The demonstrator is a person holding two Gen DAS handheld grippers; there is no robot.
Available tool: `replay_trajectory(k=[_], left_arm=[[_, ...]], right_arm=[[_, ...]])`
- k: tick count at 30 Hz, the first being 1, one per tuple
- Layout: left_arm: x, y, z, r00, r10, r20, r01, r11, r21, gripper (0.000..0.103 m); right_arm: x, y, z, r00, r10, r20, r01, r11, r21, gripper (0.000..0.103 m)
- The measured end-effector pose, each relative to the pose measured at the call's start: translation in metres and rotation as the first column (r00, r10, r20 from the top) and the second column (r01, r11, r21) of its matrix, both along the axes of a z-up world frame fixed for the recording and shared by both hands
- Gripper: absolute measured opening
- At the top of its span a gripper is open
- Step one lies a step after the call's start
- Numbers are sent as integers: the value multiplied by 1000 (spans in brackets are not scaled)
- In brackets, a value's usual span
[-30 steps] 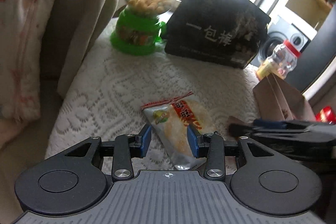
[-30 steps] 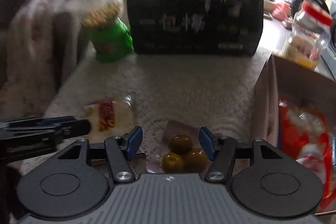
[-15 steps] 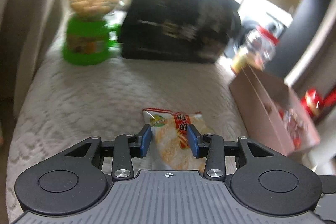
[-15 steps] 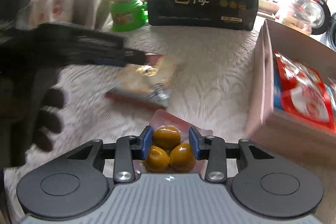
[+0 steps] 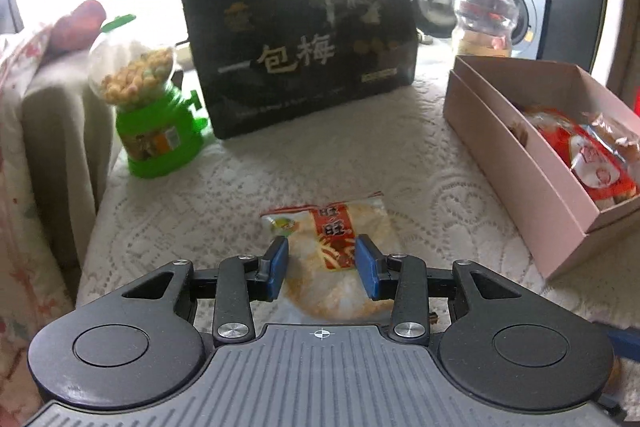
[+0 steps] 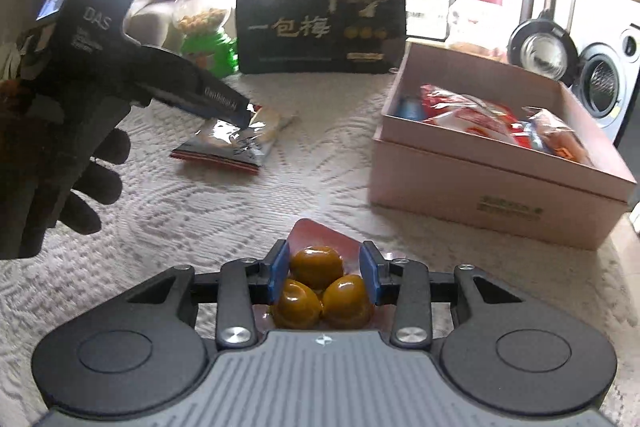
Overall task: Organize snacks
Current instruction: 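Grasp the plum tray with the right tool while the left tool grasps the rice cracker packet, then lift the plum tray and rice cracker packet and carry them toward the pink box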
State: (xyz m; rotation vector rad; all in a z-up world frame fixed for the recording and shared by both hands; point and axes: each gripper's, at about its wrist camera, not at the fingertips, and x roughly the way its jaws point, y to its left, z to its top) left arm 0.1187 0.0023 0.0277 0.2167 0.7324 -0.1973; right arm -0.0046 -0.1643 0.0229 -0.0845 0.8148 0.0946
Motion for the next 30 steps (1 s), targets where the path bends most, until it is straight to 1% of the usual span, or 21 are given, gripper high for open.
replay_trajectory(k=[2, 4, 6, 9, 12, 16, 20, 22, 24, 26, 27, 28, 30], left_arm=[[-1, -3, 0, 1000, 1, -1, -1, 1000, 11, 42], [0, -6, 0, 1000, 0, 1, 0, 1000, 23, 40], [-1, -11, 0, 1000, -17, -3, 17, 999, 35, 33], [-2, -14, 1, 997, -64, -34, 64, 998, -16, 36], [-3, -17, 0, 996, -86, -27, 86, 996, -9, 36], [-3, -14, -1, 995, -100, -29, 99, 994, -47, 36], [-5, -16, -1, 990, -137, -38, 135, 989, -57, 36], [-9, -19, -1, 986, -162, -24, 162, 987, -17, 36], [-16, -24, -3, 984, -177, 9, 176, 983, 52, 40], [-20, -26, -5, 986, -162, 42, 157, 981, 111, 40], [-20, -27, -6, 987, -152, 46, 146, 983, 113, 38], [-19, -26, -5, 989, -146, 37, 142, 986, 90, 36], [-17, -27, -4, 989, -148, 12, 147, 988, 35, 35]], right_arm=[[-4, -2, -2, 1000, -6, 25, 6, 1000, -1, 38], [-5, -3, -2, 1000, -7, 28, 7, 1000, 6, 39], [-5, -3, -3, 1000, -6, 24, 6, 1000, 13, 42], [-4, -2, -4, 1000, -5, 22, 5, 1000, 8, 43], [-4, -2, -4, 1000, -6, 23, 5, 1000, 10, 43], [-3, -3, -4, 1000, -4, 19, 4, 1000, 17, 45], [-3, -2, -5, 1000, -2, 18, 2, 1000, 13, 46], [-3, -2, -5, 1000, -3, 18, 2, 1000, 15, 46], [-3, -3, -4, 1000, -3, 19, 3, 1000, 20, 46], [-3, -4, -4, 1000, -6, 18, 5, 999, 32, 46], [-3, -5, -4, 1000, -7, 18, 6, 999, 37, 46], [-3, -6, -5, 1000, -8, 18, 7, 999, 43, 46], [-3, -7, -5, 1000, -9, 18, 8, 999, 50, 47]])
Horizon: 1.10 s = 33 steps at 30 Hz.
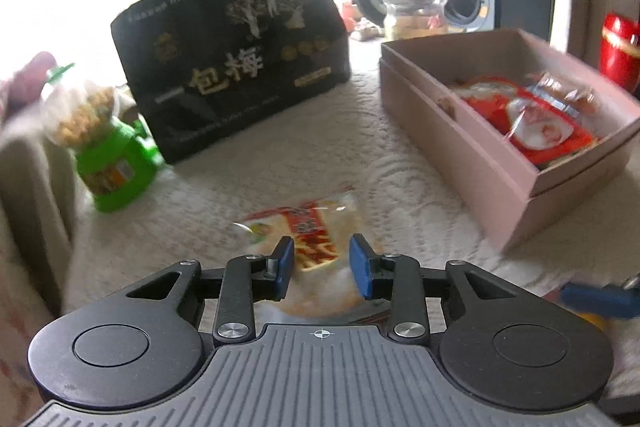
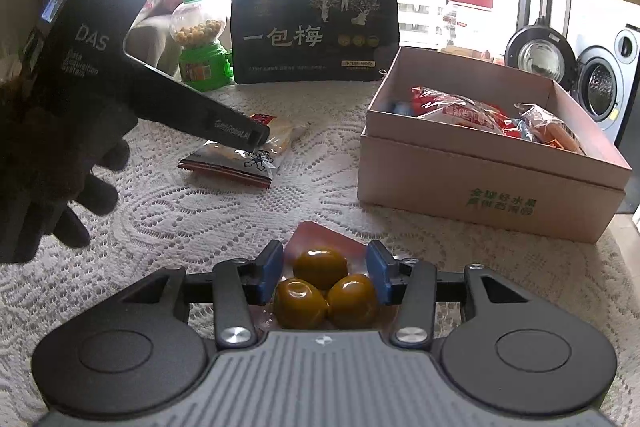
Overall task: Organize snacks
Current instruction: 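Lift the plum tray and rice cracker packet and carry them toward the pink box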
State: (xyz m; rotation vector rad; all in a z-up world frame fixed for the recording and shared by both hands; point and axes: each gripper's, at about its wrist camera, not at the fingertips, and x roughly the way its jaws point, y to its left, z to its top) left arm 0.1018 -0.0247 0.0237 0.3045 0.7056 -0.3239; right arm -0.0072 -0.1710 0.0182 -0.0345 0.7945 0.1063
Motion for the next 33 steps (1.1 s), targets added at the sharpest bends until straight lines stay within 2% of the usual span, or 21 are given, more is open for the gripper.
replay_trajectory(k=[2, 5, 7, 8, 11, 13, 16, 20, 22, 24, 27, 28, 33], left_arm=[[2, -4, 1, 1000, -10, -16, 9, 1000, -19, 35], [10, -6, 3, 998, -12, -60, 6, 995, -97, 36], [15, -9, 2, 995, -29, -91, 16, 989, -147, 49], [15, -13, 2, 995, -38, -90, 25, 990, -139, 55], [10, -27, 0, 998, -42, -56, 39, 998, -55, 57], [7, -33, -2, 998, -41, -38, 40, 999, -25, 58], [7, -35, -4, 998, -52, -40, 51, 998, -21, 66], [7, -35, -6, 994, -91, -61, 87, 994, -66, 88], [6, -33, -4, 993, -100, -56, 96, 993, -76, 88], [3, -26, -1, 995, -94, -38, 91, 993, -71, 84], [-6, -19, 0, 999, -20, 43, 18, 998, 58, 82], [-7, -17, -1, 999, -4, 47, 0, 997, 71, 82], [17, -5, 1, 998, 62, -5, -62, 998, 28, 87]], right_arm=[[0, -1, 0, 1000, 0, 1, 0, 1000, 6, 47], [-1, -2, 0, 1000, -2, 1, 2, 1000, 18, 47], [-1, -3, 0, 1000, -3, 1, 3, 1000, 22, 47], [-1, -3, 0, 1000, -3, 1, 3, 1000, 22, 47], [-1, -3, -1, 1000, -3, 1, 3, 1000, 22, 47], [-1, -3, 0, 1000, -4, 1, 4, 1000, 23, 47], [-1, -3, -1, 1000, -4, 1, 4, 1000, 24, 47], [-1, -3, -1, 1000, -4, 1, 4, 1000, 25, 48], [-1, -3, -1, 1000, -4, 1, 4, 1000, 26, 48], [-1, -3, -1, 1000, -4, 2, 4, 1000, 27, 48], [0, -4, -1, 1000, -2, 1, 2, 1000, 29, 48], [0, -4, -1, 1000, -1, 1, 1, 1000, 29, 49], [1, -3, -1, 1000, 5, 0, -5, 1000, 23, 50]])
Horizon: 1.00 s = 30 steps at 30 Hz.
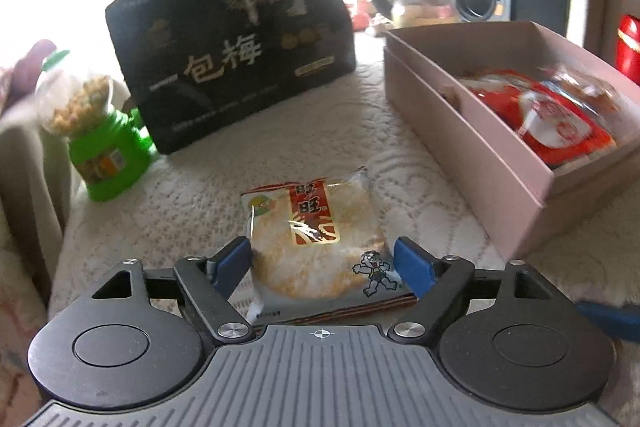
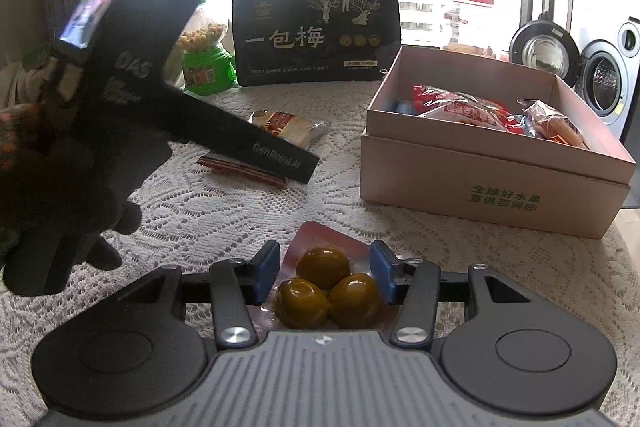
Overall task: Organize snacks
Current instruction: 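Lift the plum tray and rice cracker packet and carry them toward the pink box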
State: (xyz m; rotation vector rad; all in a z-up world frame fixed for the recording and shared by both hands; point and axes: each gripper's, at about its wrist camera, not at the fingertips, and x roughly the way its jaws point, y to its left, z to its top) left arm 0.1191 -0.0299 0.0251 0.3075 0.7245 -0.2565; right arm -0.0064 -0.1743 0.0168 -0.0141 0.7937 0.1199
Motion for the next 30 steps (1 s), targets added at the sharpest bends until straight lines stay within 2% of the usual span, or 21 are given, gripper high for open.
replay_trajectory(k=[6, 10, 14, 17, 19, 22, 25, 30], left_arm=[[30, 25, 8, 993, 91, -70, -100, 984, -146, 88], [31, 29, 9, 995, 81, -58, -90, 981, -171, 87], [24, 32, 13, 997, 54, -59, -64, 982, -177, 81], [6, 36, 23, 998, 1, -59, -14, 976, -219, 80], [-10, 34, 28, 998, -37, -45, 26, 977, -214, 79], [-39, 32, 38, 995, -99, -28, 90, 969, -229, 79], [-67, 29, 45, 988, -152, -19, 141, 952, -271, 79], [-105, 21, 37, 973, -224, -49, 199, 932, -302, 79]], right_arm=[[0, 4, -1, 1000, 17, -5, -17, 1000, -24, 56], [2, 8, -2, 999, 30, -12, -31, 998, -51, 59], [-1, 8, 0, 999, 34, -16, -35, 998, -60, 60], [-4, 2, 4, 998, 46, -39, -48, 997, -52, 59], [-8, -2, 7, 997, 51, -52, -54, 997, -50, 59], [-16, -9, 13, 996, 69, -57, -73, 994, -81, 43], [-28, -19, 20, 994, 94, -59, -99, 990, -100, 35], [-54, -23, 23, 989, 139, -54, -146, 976, -163, 35]])
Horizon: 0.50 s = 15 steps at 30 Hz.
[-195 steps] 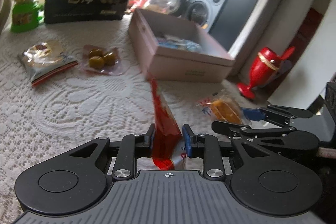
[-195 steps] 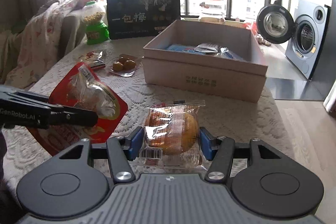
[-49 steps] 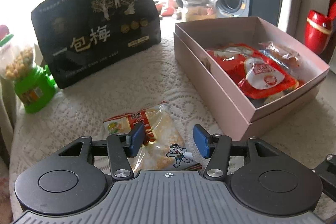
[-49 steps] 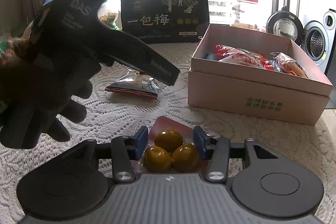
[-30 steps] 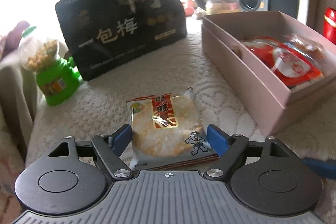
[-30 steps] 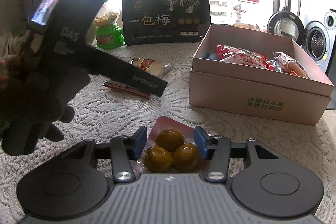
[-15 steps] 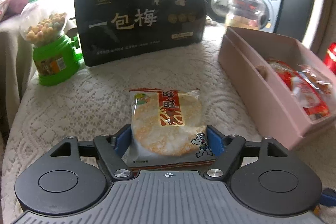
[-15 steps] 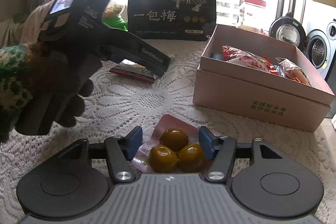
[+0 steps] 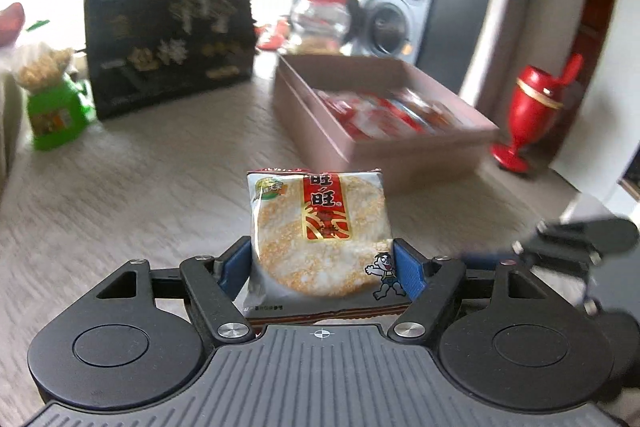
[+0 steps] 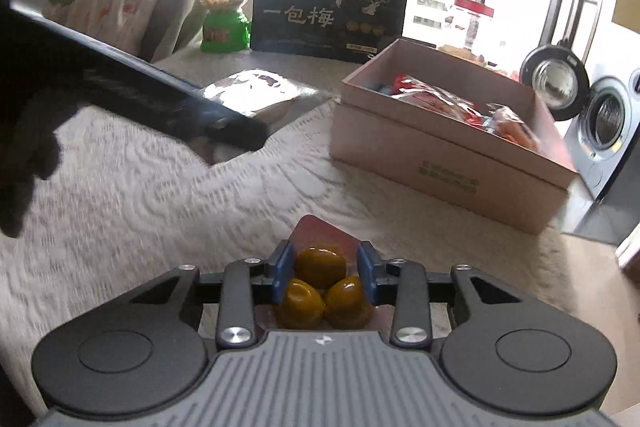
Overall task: Organize snacks
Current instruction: 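Lift the plum tray and rice cracker packet and carry them toward the pink box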
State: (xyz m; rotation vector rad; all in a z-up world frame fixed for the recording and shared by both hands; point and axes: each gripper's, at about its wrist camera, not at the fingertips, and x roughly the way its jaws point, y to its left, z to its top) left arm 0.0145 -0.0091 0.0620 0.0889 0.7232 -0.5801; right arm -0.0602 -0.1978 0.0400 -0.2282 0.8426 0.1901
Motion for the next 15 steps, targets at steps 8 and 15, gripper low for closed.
replay_trajectory(k=[8, 15], left_arm=[[-23, 2, -17, 998, 28, -55, -29, 999, -32, 79], [-34, 5, -9, 998, 56, -21, -56, 998, -2, 79]], right_arm=[[-37, -24, 9, 998, -56, 43, 55, 998, 14, 49], [-43, -26, 9, 989, -146, 18, 142, 982, 127, 52]])
